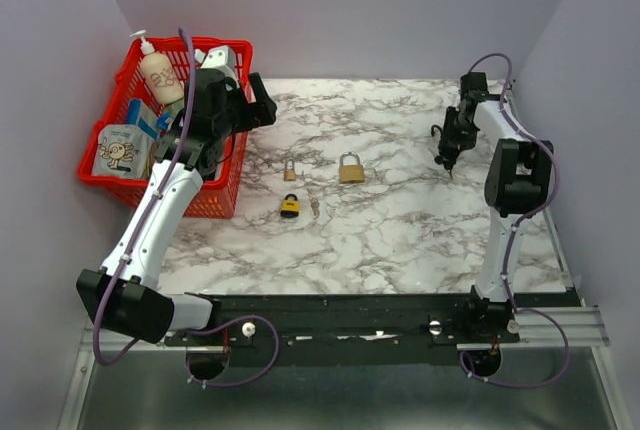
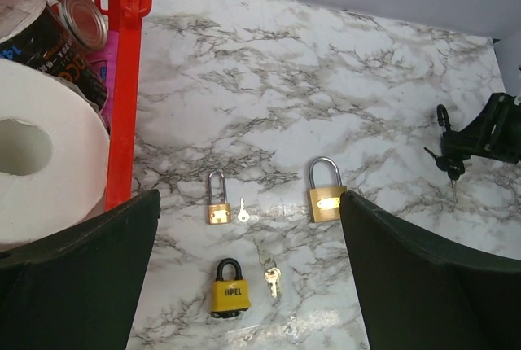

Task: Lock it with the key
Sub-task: Move the lock to the center of the board.

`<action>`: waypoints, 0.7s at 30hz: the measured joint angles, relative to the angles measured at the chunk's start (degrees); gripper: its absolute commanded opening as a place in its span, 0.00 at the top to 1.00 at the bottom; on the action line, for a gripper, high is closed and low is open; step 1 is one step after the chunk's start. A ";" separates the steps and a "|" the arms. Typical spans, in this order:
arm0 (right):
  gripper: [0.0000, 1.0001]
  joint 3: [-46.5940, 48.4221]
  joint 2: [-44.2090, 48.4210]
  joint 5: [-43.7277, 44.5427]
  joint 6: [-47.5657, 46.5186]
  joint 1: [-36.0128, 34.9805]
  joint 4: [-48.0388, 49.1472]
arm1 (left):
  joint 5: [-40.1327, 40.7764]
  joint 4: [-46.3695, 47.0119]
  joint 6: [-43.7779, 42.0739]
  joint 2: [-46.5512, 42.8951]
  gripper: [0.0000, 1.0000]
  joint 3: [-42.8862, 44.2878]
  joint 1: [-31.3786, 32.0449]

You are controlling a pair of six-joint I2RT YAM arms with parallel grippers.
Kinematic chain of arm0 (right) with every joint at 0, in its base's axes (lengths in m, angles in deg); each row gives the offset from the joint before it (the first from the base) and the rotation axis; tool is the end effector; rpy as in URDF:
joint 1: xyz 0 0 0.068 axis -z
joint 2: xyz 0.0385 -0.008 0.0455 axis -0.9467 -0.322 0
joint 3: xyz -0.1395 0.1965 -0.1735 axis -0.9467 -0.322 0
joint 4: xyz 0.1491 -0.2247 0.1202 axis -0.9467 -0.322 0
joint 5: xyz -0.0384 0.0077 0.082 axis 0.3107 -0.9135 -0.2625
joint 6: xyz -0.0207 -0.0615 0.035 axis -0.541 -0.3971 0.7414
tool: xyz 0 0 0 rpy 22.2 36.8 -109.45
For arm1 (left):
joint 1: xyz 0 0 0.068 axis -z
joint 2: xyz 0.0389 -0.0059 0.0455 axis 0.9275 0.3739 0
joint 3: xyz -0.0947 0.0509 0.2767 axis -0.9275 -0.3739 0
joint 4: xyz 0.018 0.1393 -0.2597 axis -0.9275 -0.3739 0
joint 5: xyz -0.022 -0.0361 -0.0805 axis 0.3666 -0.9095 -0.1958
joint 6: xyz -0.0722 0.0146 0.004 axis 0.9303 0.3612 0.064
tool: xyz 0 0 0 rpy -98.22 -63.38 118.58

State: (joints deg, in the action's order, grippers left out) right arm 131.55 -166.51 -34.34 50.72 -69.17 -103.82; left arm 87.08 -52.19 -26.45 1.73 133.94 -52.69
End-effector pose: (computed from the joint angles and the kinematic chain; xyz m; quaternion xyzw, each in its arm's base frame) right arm 0.5453 -0.0253 0.1636 0.1174 0.9662 -0.0295 0.2275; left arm 0.3347 -0.0910 0.4271 -0.0795 0.8216 -0.1931 0.5305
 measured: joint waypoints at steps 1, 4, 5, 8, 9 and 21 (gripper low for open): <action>0.99 -1.66 1.09 -1.88 -1.18 0.09 0.15 | -0.15 -0.02 0.04 0.00 0.01 0.00 -0.02; 0.99 -9.11 5.90 -7.43 -6.10 -0.39 1.44 | -0.79 -0.02 0.20 0.00 0.01 -0.04 -0.02; 0.99 -11.98 7.76 -8.81 -7.80 -0.90 1.70 | -0.94 -0.02 0.28 0.00 0.01 -0.13 -0.02; 0.99 -21.79 14.40 -11.39 -13.81 -3.76 3.10 | -1.73 -0.02 0.59 -0.02 0.01 -0.70 -0.02; 0.99 -24.59 16.46 -11.76 -16.00 -5.29 3.21 | -1.97 -0.04 0.72 -0.02 0.01 -0.96 -0.02; 0.76 -48.26 33.81 -13.73 -32.57 -21.14 10.36 | -3.56 -0.02 1.88 -0.02 0.01 -1.97 -0.02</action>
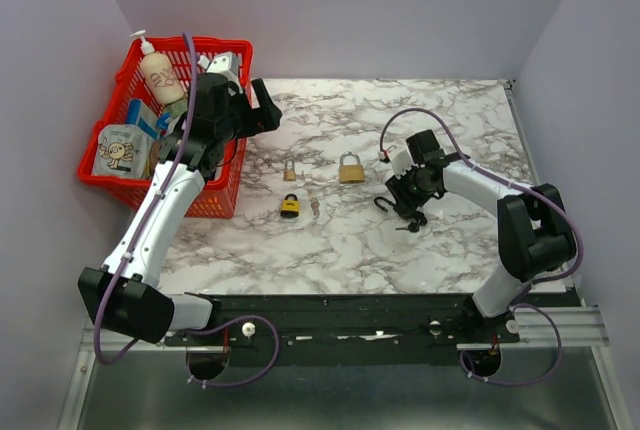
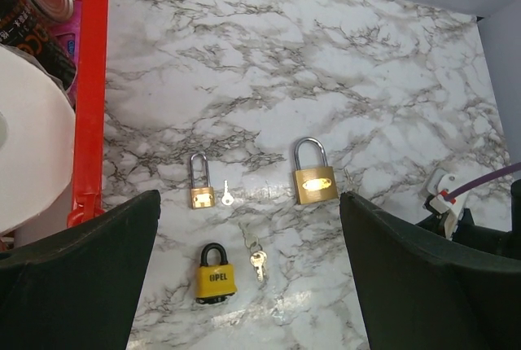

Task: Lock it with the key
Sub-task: Move the lock to the center of the board, then pick up the lock from the center of the board.

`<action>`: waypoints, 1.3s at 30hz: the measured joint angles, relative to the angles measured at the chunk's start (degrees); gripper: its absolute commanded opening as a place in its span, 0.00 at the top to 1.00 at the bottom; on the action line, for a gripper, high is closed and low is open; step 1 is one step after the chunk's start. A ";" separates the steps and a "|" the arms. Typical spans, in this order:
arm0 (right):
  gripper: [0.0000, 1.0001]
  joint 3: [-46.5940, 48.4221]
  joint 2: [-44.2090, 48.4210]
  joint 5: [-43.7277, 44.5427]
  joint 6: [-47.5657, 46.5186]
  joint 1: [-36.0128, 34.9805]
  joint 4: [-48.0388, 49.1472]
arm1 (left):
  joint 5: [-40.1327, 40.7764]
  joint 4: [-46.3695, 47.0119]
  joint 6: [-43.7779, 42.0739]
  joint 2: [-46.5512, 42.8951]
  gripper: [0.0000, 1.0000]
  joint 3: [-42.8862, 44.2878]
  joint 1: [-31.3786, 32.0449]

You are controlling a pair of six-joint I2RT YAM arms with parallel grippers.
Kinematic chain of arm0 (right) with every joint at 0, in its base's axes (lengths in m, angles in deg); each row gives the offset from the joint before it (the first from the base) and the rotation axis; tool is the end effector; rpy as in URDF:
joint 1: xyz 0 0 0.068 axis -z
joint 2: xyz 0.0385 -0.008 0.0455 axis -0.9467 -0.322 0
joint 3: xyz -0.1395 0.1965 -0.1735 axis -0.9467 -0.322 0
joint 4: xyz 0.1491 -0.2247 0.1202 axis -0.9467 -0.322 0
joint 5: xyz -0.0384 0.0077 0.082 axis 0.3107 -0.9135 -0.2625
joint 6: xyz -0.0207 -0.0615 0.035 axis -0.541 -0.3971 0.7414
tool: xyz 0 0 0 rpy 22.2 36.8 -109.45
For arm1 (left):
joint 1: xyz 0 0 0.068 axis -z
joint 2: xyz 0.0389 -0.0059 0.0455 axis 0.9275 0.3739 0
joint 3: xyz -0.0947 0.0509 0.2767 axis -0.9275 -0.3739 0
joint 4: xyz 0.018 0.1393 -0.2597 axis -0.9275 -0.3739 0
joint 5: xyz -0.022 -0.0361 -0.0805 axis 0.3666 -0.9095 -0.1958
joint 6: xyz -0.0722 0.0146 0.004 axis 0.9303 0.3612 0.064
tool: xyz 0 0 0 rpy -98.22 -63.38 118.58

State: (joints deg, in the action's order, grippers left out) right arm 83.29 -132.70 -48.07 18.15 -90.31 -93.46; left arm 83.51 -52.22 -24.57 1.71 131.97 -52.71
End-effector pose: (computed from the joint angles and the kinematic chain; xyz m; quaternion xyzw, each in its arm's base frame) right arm 0.3376 0.1262 0.1559 -0.3567 0.9121 0.0660 0.1912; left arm 0.3344 -0.0948 0.4134 -0.0770 0.8314 -0.2205 0.5042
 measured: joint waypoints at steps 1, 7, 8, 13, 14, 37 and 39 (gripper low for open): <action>0.70 -0.09 0.02 0.00 -0.37 -0.11 0.42 | -0.13 0.00 0.00 0.00 0.01 -0.07 0.00; 0.40 -0.26 -0.02 -0.22 -2.10 -0.35 1.44 | -0.55 0.00 -0.02 0.00 0.01 -0.15 0.00; 0.40 -0.26 -0.09 -0.26 -2.27 -0.35 1.44 | -0.59 0.00 -0.02 0.00 0.01 -0.17 0.00; 0.35 0.87 -1.16 -0.46 -3.23 -0.35 1.09 | -0.92 0.00 -0.02 0.00 0.01 -0.20 0.00; 0.33 1.44 -1.66 -0.50 -3.26 -0.35 0.92 | -0.98 0.00 -0.02 0.00 0.01 -0.22 0.00; 0.67 7.10 -7.72 -2.67 -3.50 -0.35 -4.26 | -3.61 0.04 -2.27 -0.68 0.01 -0.22 -0.02; 0.78 7.10 -7.19 -3.63 -3.52 -0.35 -4.90 | -6.10 0.44 -3.50 -0.81 0.01 -0.46 -0.02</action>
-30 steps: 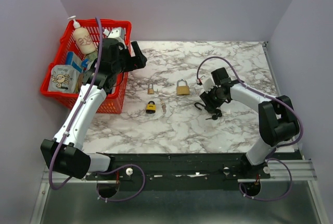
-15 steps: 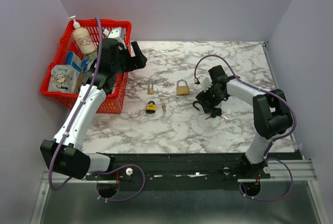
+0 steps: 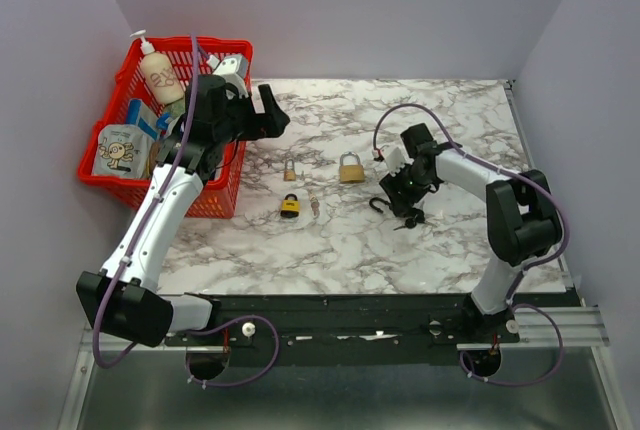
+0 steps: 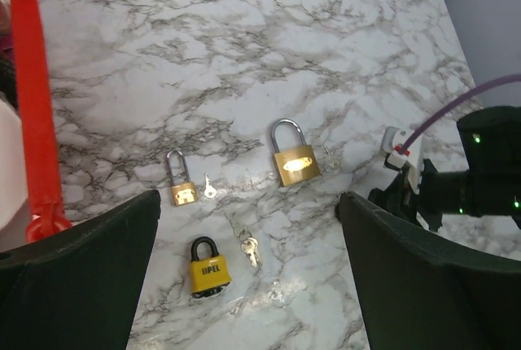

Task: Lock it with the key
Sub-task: Pick up the lock from the center of the board.

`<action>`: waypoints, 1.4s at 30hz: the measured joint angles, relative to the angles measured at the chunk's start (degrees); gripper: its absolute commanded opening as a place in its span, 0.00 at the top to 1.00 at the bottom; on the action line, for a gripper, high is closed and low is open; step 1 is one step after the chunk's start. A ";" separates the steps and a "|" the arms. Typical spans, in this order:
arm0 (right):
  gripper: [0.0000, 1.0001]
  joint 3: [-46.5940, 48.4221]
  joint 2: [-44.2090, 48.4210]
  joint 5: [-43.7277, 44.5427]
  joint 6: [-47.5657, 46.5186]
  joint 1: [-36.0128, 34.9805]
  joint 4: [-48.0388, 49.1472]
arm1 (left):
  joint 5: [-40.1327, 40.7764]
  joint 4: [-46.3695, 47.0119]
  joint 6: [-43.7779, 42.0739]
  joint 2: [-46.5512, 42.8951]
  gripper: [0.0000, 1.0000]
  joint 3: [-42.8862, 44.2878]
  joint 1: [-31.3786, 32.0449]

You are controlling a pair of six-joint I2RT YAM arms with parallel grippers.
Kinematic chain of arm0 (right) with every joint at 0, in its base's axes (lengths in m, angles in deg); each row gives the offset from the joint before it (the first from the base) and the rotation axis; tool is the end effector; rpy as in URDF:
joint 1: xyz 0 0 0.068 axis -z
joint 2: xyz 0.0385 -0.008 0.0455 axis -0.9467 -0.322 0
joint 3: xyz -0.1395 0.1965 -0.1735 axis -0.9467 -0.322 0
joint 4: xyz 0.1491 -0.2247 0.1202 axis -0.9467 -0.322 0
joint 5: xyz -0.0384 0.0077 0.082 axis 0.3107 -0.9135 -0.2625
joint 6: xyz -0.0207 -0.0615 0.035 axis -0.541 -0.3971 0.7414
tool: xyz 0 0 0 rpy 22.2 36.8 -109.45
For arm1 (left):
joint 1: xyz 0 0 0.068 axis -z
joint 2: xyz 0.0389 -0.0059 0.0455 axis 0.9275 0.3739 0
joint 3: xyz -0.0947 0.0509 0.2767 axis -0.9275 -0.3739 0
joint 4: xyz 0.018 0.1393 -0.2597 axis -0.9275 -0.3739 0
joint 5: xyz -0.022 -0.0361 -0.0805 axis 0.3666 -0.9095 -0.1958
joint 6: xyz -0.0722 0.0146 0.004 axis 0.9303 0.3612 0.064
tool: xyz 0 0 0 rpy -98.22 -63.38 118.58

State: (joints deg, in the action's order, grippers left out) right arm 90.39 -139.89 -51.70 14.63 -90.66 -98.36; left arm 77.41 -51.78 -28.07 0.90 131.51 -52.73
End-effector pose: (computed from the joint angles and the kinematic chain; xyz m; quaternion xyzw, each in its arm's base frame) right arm 0.3584 0.1400 0.1464 -0.3905 0.9031 0.0947 0.1515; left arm 0.3286 -0.0999 0.4160 -0.0217 0.8296 -0.2478 0.4999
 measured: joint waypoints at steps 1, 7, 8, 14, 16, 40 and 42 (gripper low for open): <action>0.81 0.00 0.44 -0.74 -0.07 0.00 -0.59 | -2.01 0.37 -0.96 -0.17 0.01 -0.39 0.00; 0.92 -0.02 9.07 -6.08 -3.63 0.00 -4.50 | -16.04 1.31 -4.81 -1.03 0.01 -3.04 -0.15; 0.92 0.02 11.26 -7.04 -4.72 0.00 -5.09 | -18.84 1.42 -5.25 -1.09 0.01 -3.58 -0.15; 0.99 2.43 22.36 -11.28 -12.83 -0.74 -9.40 | -34.14 1.27 -6.05 -0.59 0.13 -6.23 -0.11; 0.99 2.73 25.77 -11.54 -15.47 -2.16 -10.10 | -38.60 2.10 -5.51 -0.26 0.17 -7.72 0.46; 0.99 1.14 44.46 1.38 -36.68 -30.03 -8.85 | -55.30 7.76 0.11 3.39 0.35 -15.15 17.07; 0.99 1.14 44.35 2.21 -36.74 -30.10 -8.66 | -55.28 7.82 0.28 3.39 0.36 -15.56 17.18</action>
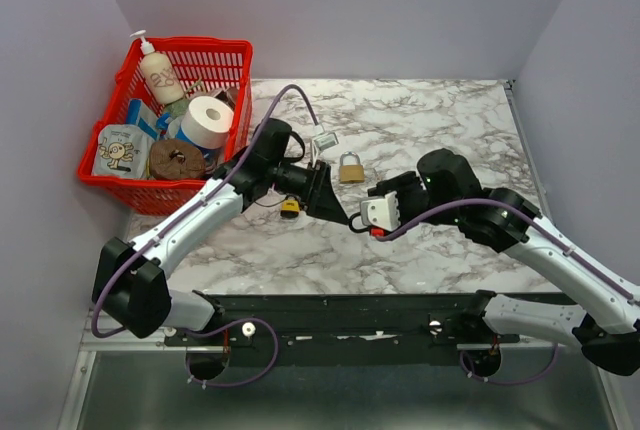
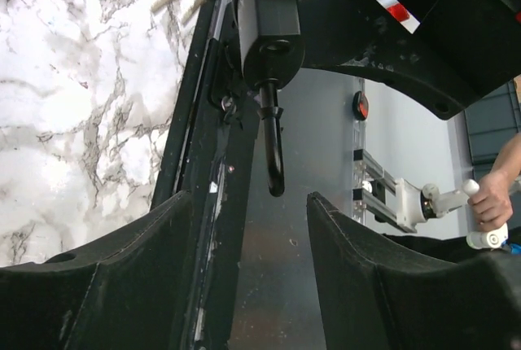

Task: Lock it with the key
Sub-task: Pick up the lock from the center of the board.

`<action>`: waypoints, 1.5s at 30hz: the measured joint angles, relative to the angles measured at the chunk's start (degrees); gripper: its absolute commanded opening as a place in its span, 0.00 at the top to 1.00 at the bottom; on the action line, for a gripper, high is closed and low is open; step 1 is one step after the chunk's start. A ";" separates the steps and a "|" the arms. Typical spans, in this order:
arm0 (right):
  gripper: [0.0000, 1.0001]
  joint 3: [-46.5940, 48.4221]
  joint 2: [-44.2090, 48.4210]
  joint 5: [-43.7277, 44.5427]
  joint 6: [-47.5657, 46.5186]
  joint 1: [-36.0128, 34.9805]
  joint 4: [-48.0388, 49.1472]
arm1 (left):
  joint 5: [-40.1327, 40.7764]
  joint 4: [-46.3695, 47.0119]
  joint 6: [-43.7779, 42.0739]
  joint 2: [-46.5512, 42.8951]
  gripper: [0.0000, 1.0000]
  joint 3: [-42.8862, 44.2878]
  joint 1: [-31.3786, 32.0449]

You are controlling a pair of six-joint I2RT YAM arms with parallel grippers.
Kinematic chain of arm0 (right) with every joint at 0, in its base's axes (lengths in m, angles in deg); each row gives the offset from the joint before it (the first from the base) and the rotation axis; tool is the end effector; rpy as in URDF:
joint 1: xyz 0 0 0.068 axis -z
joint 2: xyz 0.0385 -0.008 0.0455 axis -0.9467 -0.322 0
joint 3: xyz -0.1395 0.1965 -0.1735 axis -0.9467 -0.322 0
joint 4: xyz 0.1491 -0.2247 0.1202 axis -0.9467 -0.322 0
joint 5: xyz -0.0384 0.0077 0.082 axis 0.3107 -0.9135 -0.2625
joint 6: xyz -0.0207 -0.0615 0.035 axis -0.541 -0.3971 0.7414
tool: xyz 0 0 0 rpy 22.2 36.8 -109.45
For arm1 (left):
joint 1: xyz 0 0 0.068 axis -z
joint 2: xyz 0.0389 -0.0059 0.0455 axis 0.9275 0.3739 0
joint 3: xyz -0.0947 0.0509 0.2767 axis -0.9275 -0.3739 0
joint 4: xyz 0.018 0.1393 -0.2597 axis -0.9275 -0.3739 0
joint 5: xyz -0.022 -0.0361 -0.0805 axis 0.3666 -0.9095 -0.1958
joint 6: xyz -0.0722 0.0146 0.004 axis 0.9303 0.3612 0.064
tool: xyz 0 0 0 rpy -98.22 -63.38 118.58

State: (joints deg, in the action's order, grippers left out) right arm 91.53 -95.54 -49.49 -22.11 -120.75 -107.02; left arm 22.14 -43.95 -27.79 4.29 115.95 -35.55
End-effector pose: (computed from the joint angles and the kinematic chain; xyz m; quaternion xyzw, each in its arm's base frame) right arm 0.1522 0.1944 0.3821 -0.7575 0.4666 0.0249 0.4560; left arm 0.2476 -0.2235 0.3218 0.3023 0.7276 -0.6022 0.1289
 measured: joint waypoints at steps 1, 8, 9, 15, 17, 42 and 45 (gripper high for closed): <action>0.99 0.00 -0.15 0.22 0.02 -0.04 0.04 | 0.04 0.00 0.17 0.00 0.39 -0.24 0.17; 0.99 0.00 -1.57 2.12 0.09 -0.98 0.33 | 0.55 1.57 1.73 0.00 0.47 -2.08 3.69; 0.99 0.00 -1.73 2.40 0.09 -1.14 0.33 | 0.70 1.88 2.10 0.00 0.48 -2.38 4.20; 0.99 0.04 -2.45 3.17 0.28 -1.86 0.33 | 1.86 3.96 3.78 0.00 0.57 -3.26 5.53; 0.99 0.09 -2.47 3.26 0.33 -2.27 0.28 | 2.19 4.79 4.31 0.00 0.58 -3.34 5.66; 0.00 1.05 -2.34 3.56 1.31 -3.67 0.22 | 4.04 5.16 4.33 0.48 1.00 -3.34 7.23; 0.00 1.70 -1.79 2.82 2.75 -3.72 0.02 | 4.87 4.55 3.10 -0.72 1.00 -3.34 7.23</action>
State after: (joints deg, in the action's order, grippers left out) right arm 93.23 -97.33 -46.67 -19.36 -124.47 -106.99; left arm 27.01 -39.41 -24.68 3.57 112.61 -28.32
